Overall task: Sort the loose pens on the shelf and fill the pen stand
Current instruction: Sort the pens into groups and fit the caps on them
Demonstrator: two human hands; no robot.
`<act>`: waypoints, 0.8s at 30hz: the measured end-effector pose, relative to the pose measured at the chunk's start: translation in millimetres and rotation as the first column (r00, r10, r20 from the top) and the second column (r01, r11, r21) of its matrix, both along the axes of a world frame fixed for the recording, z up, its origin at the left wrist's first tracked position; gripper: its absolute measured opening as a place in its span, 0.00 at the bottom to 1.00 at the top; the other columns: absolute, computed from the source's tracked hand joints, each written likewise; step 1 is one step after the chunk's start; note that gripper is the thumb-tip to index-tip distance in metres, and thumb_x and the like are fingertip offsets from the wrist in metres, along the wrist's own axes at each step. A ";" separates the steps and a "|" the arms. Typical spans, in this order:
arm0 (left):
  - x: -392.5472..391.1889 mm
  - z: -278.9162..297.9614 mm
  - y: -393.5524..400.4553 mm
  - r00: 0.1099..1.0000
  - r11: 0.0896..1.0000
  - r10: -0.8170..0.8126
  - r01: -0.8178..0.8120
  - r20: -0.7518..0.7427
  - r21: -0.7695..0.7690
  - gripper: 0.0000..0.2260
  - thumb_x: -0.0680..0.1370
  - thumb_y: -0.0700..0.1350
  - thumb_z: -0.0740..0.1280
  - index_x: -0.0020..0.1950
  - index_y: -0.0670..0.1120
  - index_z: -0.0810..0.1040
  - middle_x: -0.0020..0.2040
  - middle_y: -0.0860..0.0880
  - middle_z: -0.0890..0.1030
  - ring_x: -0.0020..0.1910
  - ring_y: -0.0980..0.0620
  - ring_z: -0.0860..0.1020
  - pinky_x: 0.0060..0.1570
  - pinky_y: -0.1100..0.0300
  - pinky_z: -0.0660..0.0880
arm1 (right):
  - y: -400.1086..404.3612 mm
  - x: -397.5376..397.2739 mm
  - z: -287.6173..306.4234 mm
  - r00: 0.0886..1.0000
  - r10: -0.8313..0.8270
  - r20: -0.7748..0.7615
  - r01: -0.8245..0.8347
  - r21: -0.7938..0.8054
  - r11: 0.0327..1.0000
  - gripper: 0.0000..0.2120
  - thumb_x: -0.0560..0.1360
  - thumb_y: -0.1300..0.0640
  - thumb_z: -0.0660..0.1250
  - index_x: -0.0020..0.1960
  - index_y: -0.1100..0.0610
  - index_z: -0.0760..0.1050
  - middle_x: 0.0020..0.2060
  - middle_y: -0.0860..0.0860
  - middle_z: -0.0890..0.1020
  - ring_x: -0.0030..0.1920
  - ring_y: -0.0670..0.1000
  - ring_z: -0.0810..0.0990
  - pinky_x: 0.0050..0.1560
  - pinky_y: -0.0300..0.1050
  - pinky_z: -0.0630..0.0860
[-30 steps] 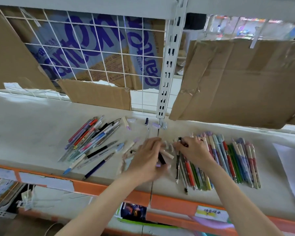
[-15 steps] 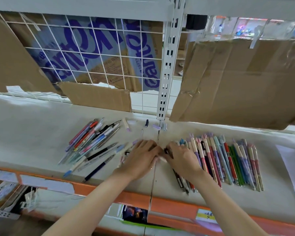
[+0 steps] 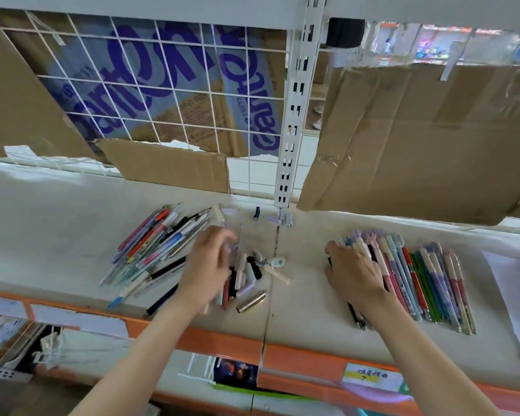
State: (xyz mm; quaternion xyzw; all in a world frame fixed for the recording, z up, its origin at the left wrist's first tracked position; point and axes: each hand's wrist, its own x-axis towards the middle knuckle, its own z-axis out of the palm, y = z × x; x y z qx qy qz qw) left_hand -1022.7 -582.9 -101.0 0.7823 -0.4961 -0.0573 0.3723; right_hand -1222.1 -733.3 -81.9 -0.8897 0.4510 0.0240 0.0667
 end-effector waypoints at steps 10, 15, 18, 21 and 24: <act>11.5 -4.5 42.1 0.998 0.995 0.057 -0.058 0.013 0.084 0.05 0.72 0.41 0.73 0.45 0.45 0.78 0.43 0.51 0.73 0.45 0.49 0.74 0.45 0.53 0.74 | 25.3 25.6 -7.5 0.965 0.167 0.204 -0.196 0.129 0.972 0.07 0.78 0.55 0.59 0.49 0.57 0.74 0.45 0.50 0.75 0.46 0.54 0.77 0.44 0.44 0.72; -0.4 -8.5 39.9 0.999 0.973 -0.053 0.053 -0.006 0.225 0.12 0.69 0.50 0.74 0.50 0.50 0.79 0.49 0.54 0.68 0.54 0.45 0.72 0.55 0.46 0.71 | 28.7 41.6 -4.8 0.884 0.250 0.396 -0.300 0.071 0.951 0.07 0.77 0.57 0.62 0.51 0.56 0.78 0.45 0.50 0.75 0.46 0.52 0.77 0.43 0.46 0.75; 2.5 -10.1 44.9 0.998 0.979 -0.037 0.048 -0.058 0.197 0.09 0.70 0.55 0.62 0.46 0.55 0.77 0.48 0.52 0.70 0.47 0.45 0.75 0.49 0.44 0.75 | 38.7 64.1 -9.6 0.773 0.397 0.495 -0.497 0.084 0.864 0.11 0.78 0.59 0.63 0.57 0.52 0.79 0.50 0.51 0.74 0.51 0.49 0.71 0.52 0.43 0.72; 8.8 -11.8 47.4 0.999 0.971 0.011 -0.019 0.033 0.239 0.10 0.71 0.46 0.62 0.46 0.49 0.81 0.49 0.49 0.72 0.51 0.44 0.74 0.52 0.47 0.72 | 45.7 78.0 -20.5 0.732 0.498 0.465 -0.591 0.070 0.804 0.11 0.78 0.57 0.63 0.58 0.51 0.80 0.54 0.49 0.73 0.54 0.50 0.67 0.57 0.41 0.67; 9.0 -11.2 47.9 0.990 0.951 0.096 -0.123 0.107 0.285 0.07 0.74 0.43 0.64 0.48 0.46 0.81 0.52 0.47 0.71 0.56 0.44 0.70 0.56 0.52 0.66 | 44.4 78.5 -23.0 0.723 0.483 0.494 -0.586 0.069 0.807 0.09 0.78 0.58 0.63 0.53 0.54 0.81 0.50 0.44 0.72 0.51 0.48 0.66 0.55 0.37 0.65</act>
